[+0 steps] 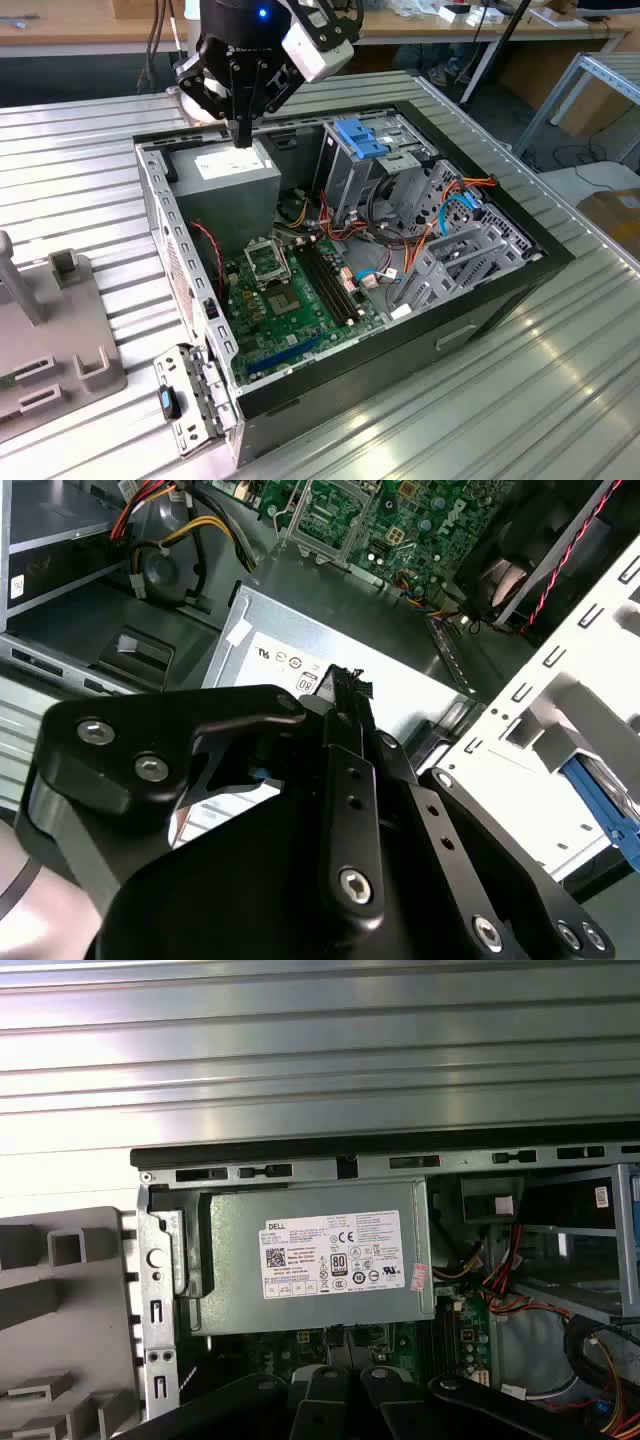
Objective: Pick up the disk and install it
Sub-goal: 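Reach for the disk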
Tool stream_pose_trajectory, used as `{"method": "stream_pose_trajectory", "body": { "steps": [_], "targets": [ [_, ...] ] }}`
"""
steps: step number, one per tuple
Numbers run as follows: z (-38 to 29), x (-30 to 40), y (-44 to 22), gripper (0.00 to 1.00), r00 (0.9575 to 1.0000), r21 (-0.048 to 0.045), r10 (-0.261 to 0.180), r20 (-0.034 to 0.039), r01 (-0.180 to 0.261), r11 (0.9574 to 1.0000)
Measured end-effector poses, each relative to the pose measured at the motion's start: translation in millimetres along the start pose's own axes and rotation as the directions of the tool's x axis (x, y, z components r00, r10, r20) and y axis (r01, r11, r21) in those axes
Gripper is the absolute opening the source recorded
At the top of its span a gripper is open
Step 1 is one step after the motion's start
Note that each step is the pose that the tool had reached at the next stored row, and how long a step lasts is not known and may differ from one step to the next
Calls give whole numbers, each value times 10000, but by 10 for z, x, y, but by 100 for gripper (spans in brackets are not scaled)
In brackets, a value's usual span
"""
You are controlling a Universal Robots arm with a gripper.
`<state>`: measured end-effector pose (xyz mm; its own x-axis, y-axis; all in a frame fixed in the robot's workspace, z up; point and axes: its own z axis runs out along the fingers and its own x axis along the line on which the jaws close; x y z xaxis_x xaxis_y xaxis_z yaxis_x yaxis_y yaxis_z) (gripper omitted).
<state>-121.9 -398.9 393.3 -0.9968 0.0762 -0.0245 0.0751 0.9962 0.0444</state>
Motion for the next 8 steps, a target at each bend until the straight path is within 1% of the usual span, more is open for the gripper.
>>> {"method": "stream_pose_trajectory", "body": {
  "steps": [8],
  "targets": [
    [0, 0, 0, 11, 10000, 0, 0, 0, 0, 10000]
  ]
}}
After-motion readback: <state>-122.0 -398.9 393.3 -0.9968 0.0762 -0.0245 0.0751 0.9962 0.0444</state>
